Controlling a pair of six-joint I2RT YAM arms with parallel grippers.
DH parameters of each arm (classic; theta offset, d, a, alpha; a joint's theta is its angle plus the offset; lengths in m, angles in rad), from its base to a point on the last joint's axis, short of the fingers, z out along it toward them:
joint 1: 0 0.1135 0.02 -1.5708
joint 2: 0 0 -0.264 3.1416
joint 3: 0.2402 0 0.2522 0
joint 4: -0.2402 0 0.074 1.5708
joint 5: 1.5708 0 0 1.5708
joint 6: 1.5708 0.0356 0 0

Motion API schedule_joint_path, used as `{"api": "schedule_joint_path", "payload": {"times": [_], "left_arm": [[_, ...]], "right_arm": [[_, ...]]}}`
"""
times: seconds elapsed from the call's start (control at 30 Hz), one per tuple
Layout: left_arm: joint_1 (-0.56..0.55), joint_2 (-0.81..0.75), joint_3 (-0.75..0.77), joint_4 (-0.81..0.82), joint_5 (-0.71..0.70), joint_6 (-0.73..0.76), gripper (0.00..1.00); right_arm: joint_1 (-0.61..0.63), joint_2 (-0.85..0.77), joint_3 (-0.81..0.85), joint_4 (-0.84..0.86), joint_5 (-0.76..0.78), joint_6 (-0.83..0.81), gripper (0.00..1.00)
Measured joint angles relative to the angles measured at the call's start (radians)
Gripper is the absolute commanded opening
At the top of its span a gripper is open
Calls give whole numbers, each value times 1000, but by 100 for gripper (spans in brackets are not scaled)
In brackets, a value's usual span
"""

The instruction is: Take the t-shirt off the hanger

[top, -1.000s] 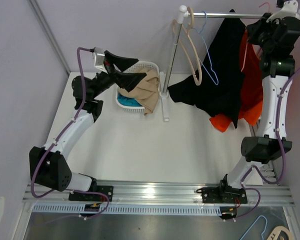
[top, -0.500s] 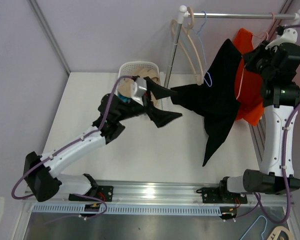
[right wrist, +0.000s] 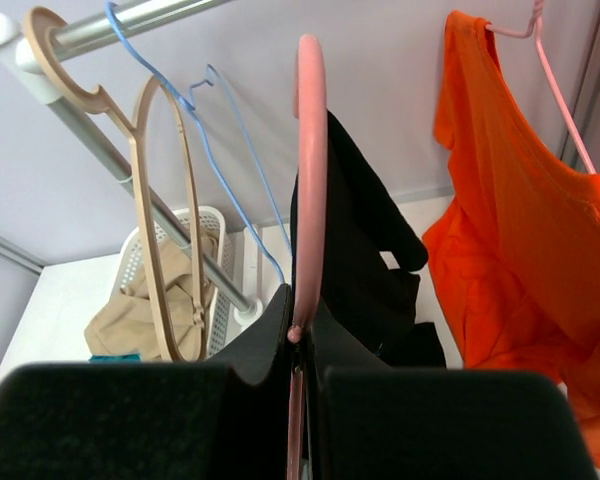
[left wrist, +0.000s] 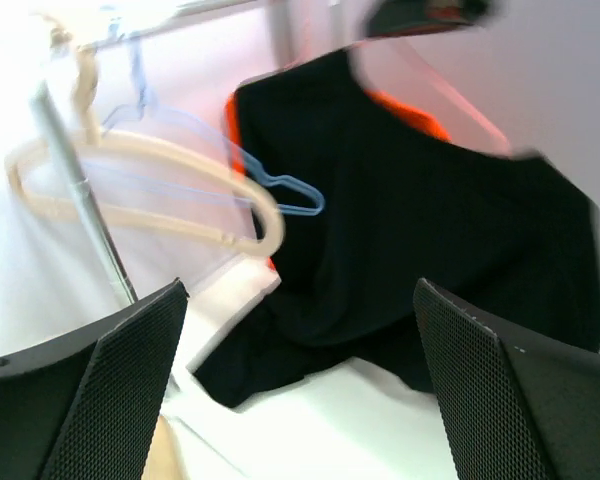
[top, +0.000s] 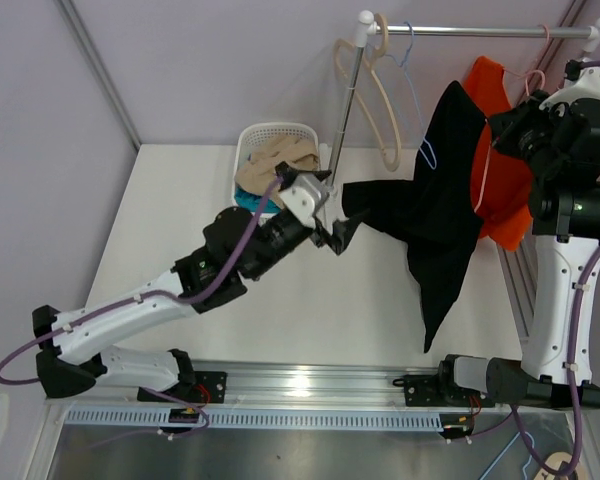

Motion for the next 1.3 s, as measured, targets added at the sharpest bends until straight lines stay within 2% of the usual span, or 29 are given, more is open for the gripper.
{"api": "schedule_joint_path", "payload": {"times": [0.13, 0.2, 0.3, 0.4, 0.47, 0.53, 0.7, 0.8, 0.93, 1.07, 1.17, 1.3], "left_arm": [[-152, -135, -121, 79, 15, 241, 99], [-183, -203, -145, 90, 58, 333, 100], [-179, -269, -145, 112, 123, 413, 99], [-178, -319, -176, 135, 259, 473, 100], [-178, -344, -225, 175, 351, 492, 99], [-179, -338, -240, 198, 379, 487, 99], [-179, -203, -145, 174, 366, 463, 97], [-179, -97, -120, 172, 330, 463, 100], [-179, 91, -169, 333, 237, 464, 99], [-176, 327, -143, 375, 160, 451, 99], [-167, 446, -108, 369, 160, 403, 99], [-150, 519, -35, 335, 201, 310, 99]], "right_arm": [[0, -5, 11, -5, -8, 6, 0], [0, -5, 18, -10, -8, 6, 0], [0, -5, 24, -14, -8, 6, 0], [0, -5, 26, -15, -8, 7, 0], [0, -4, 26, -16, -10, 8, 0], [0, -4, 26, -16, -13, 11, 0], [0, -3, 27, -17, -15, 17, 0], [0, 3, 42, -27, -14, 23, 0], [0, 16, 84, -56, -11, 36, 0], [0, 16, 113, -80, -7, 40, 0], [0, 9, 120, -90, -7, 40, 0], [0, 2, 127, -105, -8, 40, 0]]}}
